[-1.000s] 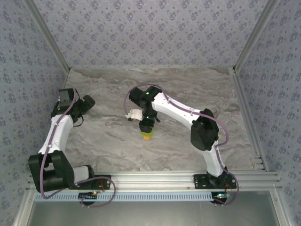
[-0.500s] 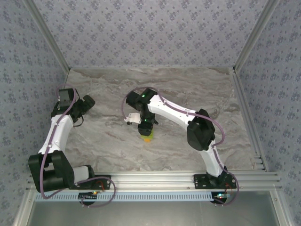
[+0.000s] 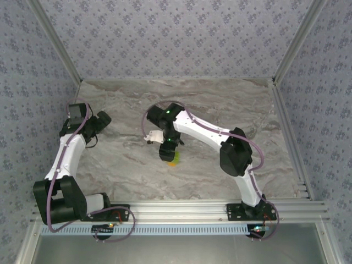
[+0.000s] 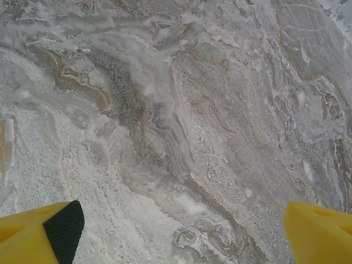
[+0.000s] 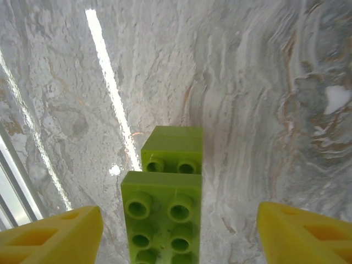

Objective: Assemble a carrot with lego

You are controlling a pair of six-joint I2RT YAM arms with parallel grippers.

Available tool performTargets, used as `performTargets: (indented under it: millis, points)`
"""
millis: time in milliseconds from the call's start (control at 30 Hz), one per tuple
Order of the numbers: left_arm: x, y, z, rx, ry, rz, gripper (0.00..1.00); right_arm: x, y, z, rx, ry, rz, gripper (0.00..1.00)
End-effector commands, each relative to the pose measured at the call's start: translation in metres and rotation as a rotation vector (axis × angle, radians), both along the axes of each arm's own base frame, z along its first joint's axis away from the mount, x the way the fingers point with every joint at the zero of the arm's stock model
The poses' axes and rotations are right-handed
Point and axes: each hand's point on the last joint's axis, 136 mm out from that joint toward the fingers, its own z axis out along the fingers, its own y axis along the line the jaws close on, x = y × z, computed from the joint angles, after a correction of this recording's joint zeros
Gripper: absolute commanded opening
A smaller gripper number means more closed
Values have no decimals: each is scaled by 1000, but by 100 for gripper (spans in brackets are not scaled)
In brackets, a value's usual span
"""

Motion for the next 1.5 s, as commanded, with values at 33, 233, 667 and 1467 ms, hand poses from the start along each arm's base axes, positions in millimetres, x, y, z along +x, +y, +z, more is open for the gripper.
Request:
performTargets:
  millis: [33,233,667,1467]
  points:
    - [2,3,7,-1,-14,7,95,17,-3,64,187,-127,-98,78]
    - [2,2,8,-2,-17,5,95,65,-56,92,339,-252,-372,79]
    - [4,1,7,-9,-19,3,95,154,-186,-27,176,-141,-757,74]
    - [5,2,5,-3,-9,5,95,178,-188,-92,143,-15,-768,63]
